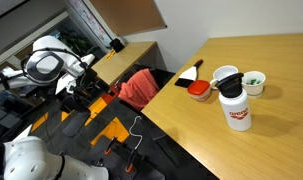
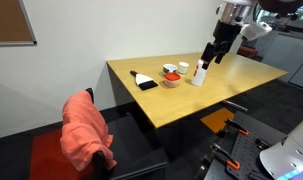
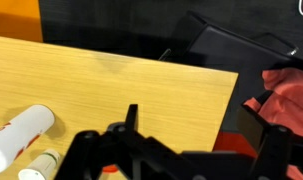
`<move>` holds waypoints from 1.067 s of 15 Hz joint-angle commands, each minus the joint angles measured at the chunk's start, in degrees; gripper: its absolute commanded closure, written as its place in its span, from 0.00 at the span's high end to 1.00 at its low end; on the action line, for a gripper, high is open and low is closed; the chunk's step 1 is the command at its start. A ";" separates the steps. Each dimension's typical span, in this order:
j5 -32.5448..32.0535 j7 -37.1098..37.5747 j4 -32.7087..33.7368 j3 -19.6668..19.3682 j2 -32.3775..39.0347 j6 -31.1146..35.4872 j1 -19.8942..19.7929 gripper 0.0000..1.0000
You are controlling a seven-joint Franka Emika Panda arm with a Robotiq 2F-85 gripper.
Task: Take the red lid off the bowl
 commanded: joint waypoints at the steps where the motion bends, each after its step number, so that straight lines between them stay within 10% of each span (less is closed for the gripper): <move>1: 2.85 1.85 2.74 -2.24 10.11 12.59 -1.90 1.00; 6: 2.11 5.31 5.08 -4.28 21.87 25.40 -6.24 1.00; 16: 5.55 6.72 8.08 -7.64 25.75 26.18 -7.45 1.00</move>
